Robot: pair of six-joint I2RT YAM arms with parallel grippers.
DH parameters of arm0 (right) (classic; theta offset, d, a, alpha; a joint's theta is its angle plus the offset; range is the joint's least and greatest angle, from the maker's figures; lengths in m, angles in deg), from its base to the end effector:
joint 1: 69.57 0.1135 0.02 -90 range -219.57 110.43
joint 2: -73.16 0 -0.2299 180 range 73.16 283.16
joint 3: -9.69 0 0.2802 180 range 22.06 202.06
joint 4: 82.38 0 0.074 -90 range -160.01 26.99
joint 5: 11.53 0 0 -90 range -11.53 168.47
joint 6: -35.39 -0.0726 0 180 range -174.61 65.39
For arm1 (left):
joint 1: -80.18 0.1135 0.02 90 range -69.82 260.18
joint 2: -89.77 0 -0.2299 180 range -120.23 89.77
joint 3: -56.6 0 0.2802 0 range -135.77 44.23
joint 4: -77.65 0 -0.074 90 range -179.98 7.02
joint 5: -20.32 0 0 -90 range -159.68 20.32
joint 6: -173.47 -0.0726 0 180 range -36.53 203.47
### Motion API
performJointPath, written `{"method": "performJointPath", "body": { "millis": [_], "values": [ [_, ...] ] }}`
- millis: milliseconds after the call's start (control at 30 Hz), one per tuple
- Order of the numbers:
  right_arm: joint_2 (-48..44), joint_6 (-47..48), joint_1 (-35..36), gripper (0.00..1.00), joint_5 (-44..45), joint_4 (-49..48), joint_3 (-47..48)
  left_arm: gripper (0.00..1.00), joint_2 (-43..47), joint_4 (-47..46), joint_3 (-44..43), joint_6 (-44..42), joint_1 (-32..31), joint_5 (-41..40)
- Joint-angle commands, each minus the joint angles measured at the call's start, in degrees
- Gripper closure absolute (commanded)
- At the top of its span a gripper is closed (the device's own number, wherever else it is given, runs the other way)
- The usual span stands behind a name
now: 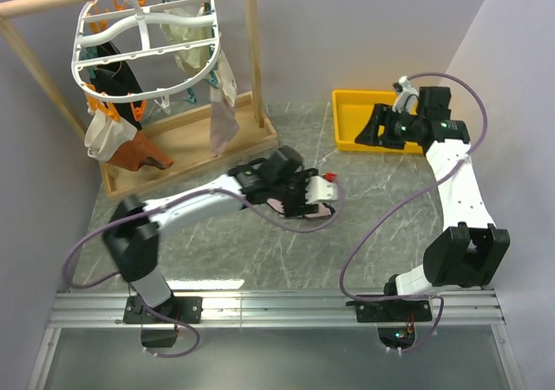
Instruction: Clip the underwear to the hanger
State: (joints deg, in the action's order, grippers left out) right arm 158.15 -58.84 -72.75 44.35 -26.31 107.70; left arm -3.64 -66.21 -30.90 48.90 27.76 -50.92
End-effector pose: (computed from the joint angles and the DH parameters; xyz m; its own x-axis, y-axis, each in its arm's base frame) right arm 0.3726 0.0201 0.3141 -0.7065 0.1004 -0.7005 -0.3121 0.8442 0.4358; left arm 0.2367 -0.3458 0.2185 0.1721 0.6574 -0.7337 0.9696 0.0185 0.2440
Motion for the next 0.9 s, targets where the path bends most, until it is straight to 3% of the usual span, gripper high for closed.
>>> {"method": "performJointPath", "body": {
  "millis": [0, 267, 500, 667, 867],
  "values": [
    [-2.8, 1.4, -4.4, 0.27, -2.2, 2.3, -5.0, 0.35, -7.6, -3.6, -6.8, 1.8, -4.0, -11.5],
    [-6.6, 0.9, -10.9, 0.27, -5.6, 1.5, -10.0, 0.28, -21.2, -2.3, -16.8, 3.6, -8.8, -18.1],
    [-6.9, 0.0, -12.0, 0.27, -7.4, 0.9, -10.4, 0.28, -28.0, -7.0, -17.0, 2.3, -9.9, -24.5],
    [-6.9, 0.2, -12.5, 0.27, -7.8, 1.3, -10.1, 0.48, -29.1, -8.7, -16.4, 1.1, -10.1, -27.5],
    [-7.1, 0.4, -12.7, 0.27, -7.4, 0.9, -11.4, 0.89, -26.3, -8.7, -16.8, 2.0, -10.1, -27.8]
  ]
}}
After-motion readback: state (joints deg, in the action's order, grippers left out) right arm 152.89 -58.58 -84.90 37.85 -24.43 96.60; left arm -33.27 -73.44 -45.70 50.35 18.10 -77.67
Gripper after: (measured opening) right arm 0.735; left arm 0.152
